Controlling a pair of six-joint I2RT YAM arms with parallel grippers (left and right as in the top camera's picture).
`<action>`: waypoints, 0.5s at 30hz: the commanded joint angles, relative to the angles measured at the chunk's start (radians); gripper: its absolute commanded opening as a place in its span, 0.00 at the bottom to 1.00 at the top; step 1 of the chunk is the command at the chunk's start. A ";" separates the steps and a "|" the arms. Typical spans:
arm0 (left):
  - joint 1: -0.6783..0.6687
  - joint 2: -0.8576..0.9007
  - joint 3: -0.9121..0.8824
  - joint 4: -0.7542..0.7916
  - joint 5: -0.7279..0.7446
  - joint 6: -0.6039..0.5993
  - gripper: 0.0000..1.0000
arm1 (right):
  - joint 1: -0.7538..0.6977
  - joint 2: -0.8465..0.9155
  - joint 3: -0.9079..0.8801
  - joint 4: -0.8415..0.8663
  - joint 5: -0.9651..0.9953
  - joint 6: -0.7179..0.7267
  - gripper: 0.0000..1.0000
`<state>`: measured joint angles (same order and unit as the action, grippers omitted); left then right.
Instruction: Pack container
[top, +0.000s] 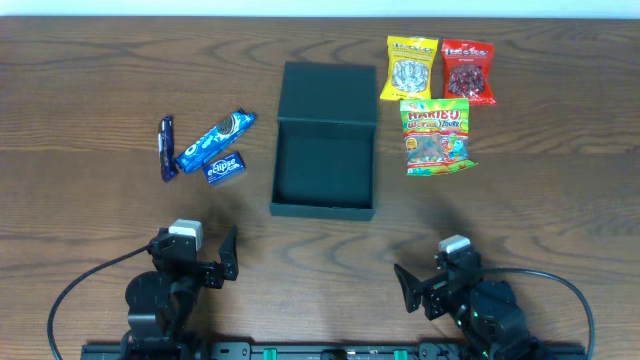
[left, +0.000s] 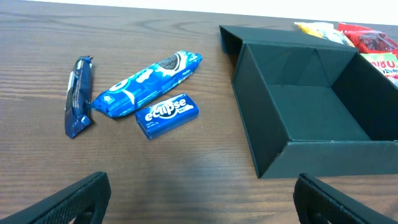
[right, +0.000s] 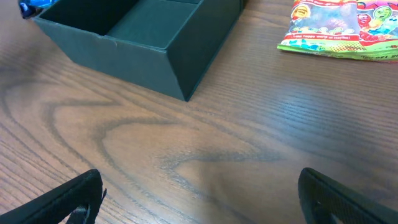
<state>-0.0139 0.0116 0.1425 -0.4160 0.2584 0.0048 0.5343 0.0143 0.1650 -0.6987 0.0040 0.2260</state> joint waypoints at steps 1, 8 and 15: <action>0.005 -0.008 -0.021 -0.002 -0.003 0.018 0.95 | -0.004 -0.009 -0.007 0.000 0.007 -0.014 0.99; 0.005 -0.008 -0.021 -0.002 -0.004 0.018 0.95 | -0.004 -0.009 -0.007 -0.010 0.007 -0.015 0.99; 0.005 -0.008 -0.021 -0.002 -0.003 0.018 0.95 | -0.004 -0.009 -0.007 -0.010 0.007 -0.015 0.99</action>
<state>-0.0139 0.0116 0.1425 -0.4160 0.2584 0.0048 0.5343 0.0143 0.1650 -0.7048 0.0040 0.2260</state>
